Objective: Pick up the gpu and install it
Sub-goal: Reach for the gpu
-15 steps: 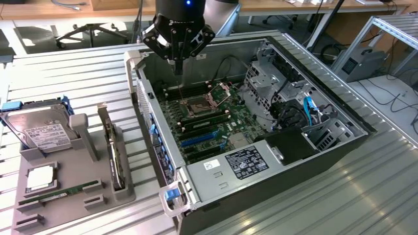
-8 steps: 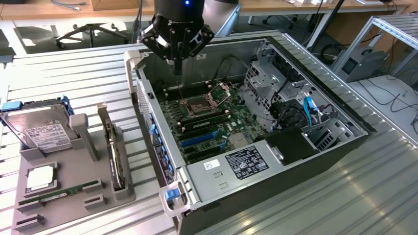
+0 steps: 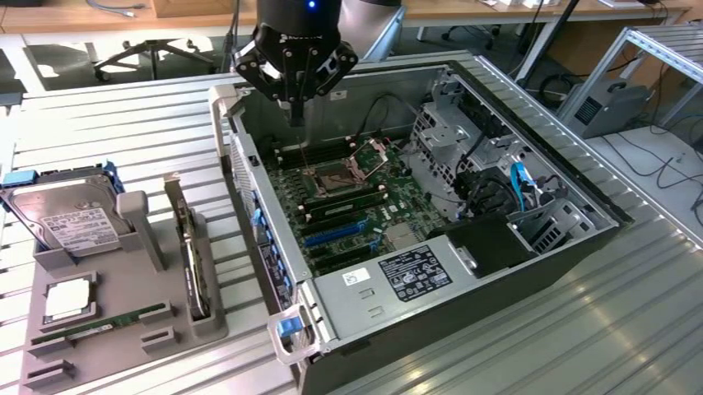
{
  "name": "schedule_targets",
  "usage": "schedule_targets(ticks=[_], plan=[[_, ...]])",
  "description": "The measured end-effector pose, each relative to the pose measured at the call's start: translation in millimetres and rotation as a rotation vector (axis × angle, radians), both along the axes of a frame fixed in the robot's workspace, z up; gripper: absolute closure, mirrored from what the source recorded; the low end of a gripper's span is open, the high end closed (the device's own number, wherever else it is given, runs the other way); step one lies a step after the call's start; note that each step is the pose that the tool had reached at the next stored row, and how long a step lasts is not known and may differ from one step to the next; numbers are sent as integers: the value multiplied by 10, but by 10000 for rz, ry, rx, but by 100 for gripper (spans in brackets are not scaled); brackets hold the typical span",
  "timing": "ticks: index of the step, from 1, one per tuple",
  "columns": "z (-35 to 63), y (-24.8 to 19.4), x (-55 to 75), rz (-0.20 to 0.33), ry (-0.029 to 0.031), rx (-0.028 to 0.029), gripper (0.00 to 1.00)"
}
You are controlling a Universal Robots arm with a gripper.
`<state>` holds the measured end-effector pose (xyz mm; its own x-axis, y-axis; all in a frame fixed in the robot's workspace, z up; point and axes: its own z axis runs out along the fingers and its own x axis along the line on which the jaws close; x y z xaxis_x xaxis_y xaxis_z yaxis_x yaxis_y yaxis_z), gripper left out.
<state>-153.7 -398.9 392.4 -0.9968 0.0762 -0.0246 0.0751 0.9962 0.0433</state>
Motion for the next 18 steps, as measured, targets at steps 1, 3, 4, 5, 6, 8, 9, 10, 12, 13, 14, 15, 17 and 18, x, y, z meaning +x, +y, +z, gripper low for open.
schedule_targets(ticks=[1, 3, 4, 5, 6, 8, 9, 10, 12, 13, 14, 15, 17, 18], plan=[[0, 0, -3, 0, 0, 0, 89], [0, 0, -13, 0, -1, 1, 89], [0, 0, -19, 0, 0, 0, 89], [0, 0, -22, 0, 0, 0, 89], [0, 0, -27, 1, 0, 0, 89], [-1, 0, -35, 0, -1, 1, 89], [-1, 0, -40, 0, -1, 1, 89], [0, 0, -43, 0, 0, 0, 89], [-1, 0, -49, 0, -1, 0, 89], [-1, 0, -52, 0, 0, 0, 89], [-1, 0, -56, 0, -1, 0, 89], [-1, 0, -61, 0, 0, 0, 89], [-1, 0, -68, 0, 0, -1, 89], [-1, 0, -72, 0, 0, -1, 89]])
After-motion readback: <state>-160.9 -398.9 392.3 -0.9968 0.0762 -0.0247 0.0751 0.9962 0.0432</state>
